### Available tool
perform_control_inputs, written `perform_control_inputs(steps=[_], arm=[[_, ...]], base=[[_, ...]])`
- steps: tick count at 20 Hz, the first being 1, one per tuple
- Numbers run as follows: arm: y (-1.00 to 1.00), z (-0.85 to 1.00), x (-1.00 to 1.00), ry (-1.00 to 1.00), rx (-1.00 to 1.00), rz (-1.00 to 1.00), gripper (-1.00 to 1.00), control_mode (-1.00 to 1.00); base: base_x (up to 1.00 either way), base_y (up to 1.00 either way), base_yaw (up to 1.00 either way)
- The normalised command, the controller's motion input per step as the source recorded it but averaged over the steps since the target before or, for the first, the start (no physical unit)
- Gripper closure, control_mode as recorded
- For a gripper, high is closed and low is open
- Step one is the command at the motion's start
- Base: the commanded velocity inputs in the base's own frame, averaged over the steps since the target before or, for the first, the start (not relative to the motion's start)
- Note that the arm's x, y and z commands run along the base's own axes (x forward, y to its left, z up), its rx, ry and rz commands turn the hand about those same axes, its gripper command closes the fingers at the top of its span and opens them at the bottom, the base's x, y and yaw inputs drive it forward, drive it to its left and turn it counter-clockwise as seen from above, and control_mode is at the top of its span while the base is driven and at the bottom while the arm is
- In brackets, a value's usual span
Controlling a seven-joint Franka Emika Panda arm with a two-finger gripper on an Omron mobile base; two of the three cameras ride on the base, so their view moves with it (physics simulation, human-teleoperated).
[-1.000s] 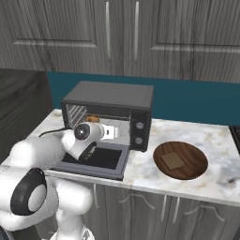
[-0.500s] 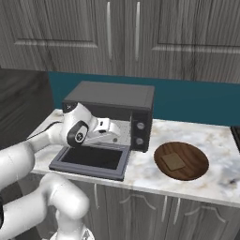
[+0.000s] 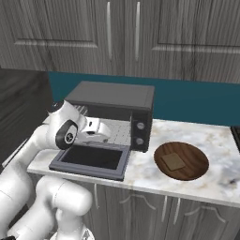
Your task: Pick up the heated bread from the toaster oven and place it in the bowl. Then move the bread bowl to the dining counter.
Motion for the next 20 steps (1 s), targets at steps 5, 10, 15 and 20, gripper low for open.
perform_control_inputs(steps=[5,10,15,20], arm=[[0.69,0.62,0.0,-0.04,0.1,-0.03,-1.0,-1.0],[0.36,0.14,0.1,0.07,0.21,0.04,-1.0,-1.0],[0.05,-0.2,0.01,0.02,0.27,0.12,-1.0,-1.0],[0.18,-0.18,0.21,-0.17,0.09,0.02,-1.0,-1.0]], base=[[0.0,0.0,0.0],[0.0,0.0,0.0],[0.0,0.0,0.0],[0.0,0.0,0.0]])
